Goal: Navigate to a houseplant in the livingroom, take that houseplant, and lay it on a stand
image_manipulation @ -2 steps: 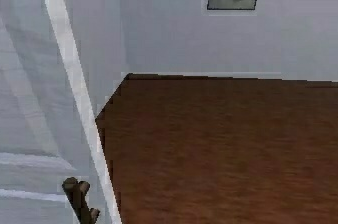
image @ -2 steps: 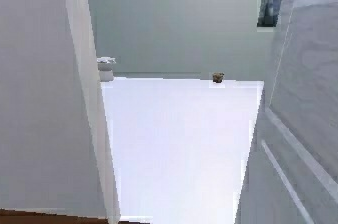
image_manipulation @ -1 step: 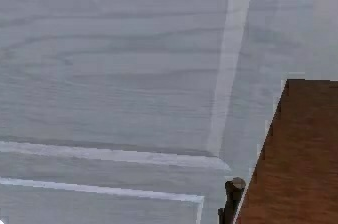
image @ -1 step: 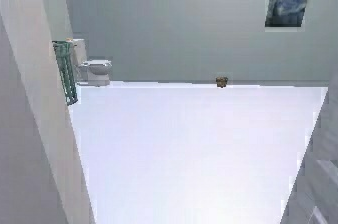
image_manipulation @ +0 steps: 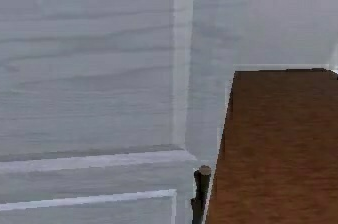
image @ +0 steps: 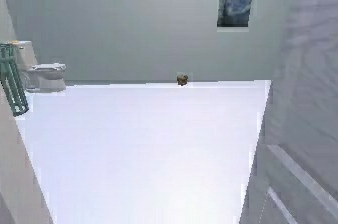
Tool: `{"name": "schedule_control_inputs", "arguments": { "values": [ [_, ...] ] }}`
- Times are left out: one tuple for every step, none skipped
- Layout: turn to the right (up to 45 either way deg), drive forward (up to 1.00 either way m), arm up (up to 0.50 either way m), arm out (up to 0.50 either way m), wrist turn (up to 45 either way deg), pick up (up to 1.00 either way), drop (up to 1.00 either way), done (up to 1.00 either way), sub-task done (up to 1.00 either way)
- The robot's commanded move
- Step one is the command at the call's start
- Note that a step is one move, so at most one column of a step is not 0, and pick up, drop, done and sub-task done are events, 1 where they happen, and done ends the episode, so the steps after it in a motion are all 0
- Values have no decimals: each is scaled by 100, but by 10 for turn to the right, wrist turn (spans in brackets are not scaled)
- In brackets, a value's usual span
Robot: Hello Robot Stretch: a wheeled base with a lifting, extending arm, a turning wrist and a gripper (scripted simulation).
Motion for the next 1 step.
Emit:
{"name": "schedule_control_inputs", "arguments": {
  "values": [
    [0,90,0,0,0,0,0,0,0]
  ]
}}
